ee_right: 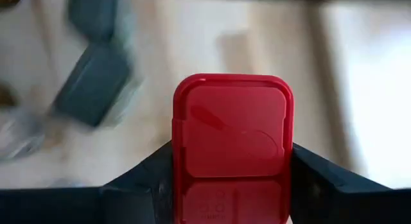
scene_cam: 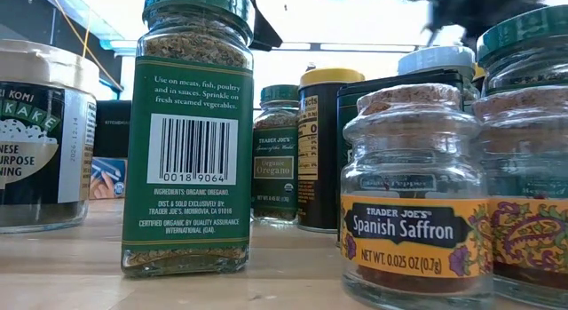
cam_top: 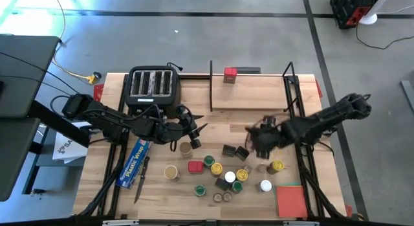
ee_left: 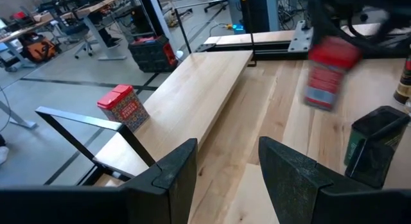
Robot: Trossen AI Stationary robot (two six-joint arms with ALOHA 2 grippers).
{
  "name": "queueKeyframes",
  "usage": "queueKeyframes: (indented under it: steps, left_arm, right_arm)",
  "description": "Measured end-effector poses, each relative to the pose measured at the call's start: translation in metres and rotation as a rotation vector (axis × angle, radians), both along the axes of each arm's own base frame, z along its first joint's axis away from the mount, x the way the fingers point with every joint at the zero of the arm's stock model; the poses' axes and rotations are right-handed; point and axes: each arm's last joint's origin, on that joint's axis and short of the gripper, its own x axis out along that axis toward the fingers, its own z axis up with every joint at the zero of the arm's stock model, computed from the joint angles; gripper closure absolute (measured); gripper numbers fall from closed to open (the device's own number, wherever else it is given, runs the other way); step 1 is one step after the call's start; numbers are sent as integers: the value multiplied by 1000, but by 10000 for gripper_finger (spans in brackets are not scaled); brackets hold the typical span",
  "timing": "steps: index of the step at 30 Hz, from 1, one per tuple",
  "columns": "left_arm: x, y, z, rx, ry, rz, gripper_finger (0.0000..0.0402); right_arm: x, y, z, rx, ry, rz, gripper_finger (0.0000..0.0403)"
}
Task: Shelf spices
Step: Put the right red seasoning can on the shelf aligned with the other red seasoning can
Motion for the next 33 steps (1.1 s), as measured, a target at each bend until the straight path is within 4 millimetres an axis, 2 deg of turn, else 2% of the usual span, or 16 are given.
queueKeyframes:
  steps: [4, 8, 12, 17, 22, 27, 33]
  left_arm:
    - [0, 0, 0, -7, -1, -16, 241]
    - [0, -1, 0, -15, -4, -18, 241]
    - [0, -1, 0, -17, -7, -19, 241]
    - [1, 0, 0, -18, -10, -18, 241]
    - [1, 1, 0, -18, -10, -15, 241]
    - [1, 0, 0, -36, -11, -37, 241]
    - [1, 0, 0, -36, -11, -37, 241]
  right_arm:
    - [24, -45, 23, -37, -27, 84, 201]
    - [44, -98, 26, -63, -61, 132, 201]
    - [58, -148, 14, -55, -93, 149, 201]
    - [74, -192, -7, -43, -47, 138, 201]
    - [88, -220, -23, -29, 13, 125, 201]
    - [95, -233, -25, -36, 10, 106, 200]
    - [96, -240, -22, -135, 22, 64, 109]
